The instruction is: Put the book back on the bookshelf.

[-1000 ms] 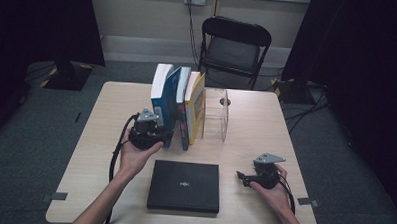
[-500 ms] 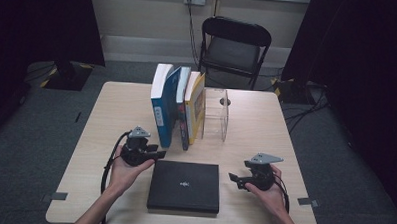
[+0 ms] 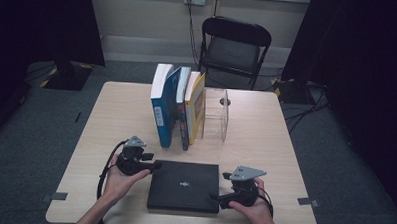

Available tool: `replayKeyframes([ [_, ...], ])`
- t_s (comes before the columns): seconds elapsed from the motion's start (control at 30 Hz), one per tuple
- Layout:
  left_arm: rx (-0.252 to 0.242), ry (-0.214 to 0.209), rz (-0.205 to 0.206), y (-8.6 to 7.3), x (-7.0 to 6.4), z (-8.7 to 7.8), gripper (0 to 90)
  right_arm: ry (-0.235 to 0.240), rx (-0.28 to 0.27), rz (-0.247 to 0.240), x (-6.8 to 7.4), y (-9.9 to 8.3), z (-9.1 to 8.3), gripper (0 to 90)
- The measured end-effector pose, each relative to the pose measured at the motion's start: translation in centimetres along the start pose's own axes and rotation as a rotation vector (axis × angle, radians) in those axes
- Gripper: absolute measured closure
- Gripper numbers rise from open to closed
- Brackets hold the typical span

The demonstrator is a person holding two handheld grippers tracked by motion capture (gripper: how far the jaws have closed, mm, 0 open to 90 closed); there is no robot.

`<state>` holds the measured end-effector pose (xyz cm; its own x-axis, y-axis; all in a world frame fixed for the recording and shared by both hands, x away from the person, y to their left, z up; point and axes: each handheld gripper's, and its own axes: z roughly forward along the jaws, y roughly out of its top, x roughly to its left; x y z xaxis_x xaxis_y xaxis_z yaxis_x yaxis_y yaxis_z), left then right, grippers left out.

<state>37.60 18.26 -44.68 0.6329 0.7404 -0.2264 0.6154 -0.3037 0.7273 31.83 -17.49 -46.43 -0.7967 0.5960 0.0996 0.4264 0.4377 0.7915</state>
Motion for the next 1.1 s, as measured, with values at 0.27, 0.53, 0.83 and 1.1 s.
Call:
replayKeyframes([
  [0.27,0.024,0.002,0.005,-0.2,0.0,0.8,44.2,0.027,0.026,-0.021,0.6,-0.6,0.6,14.9],
  [0.53,0.063,-0.015,-0.014,-1.5,-0.1,0.3,46.4,0.055,0.031,-0.028,0.9,-0.8,0.6,14.8],
  [0.83,0.035,-0.034,-0.031,-1.4,-0.1,1.3,41.3,0.062,0.044,-0.037,1.4,-1.0,0.4,12.7],
  [1.1,0.016,-0.060,-0.007,-1.0,0.5,2.1,38.2,0.057,0.077,-0.075,2.0,-1.5,0.2,11.5],
])
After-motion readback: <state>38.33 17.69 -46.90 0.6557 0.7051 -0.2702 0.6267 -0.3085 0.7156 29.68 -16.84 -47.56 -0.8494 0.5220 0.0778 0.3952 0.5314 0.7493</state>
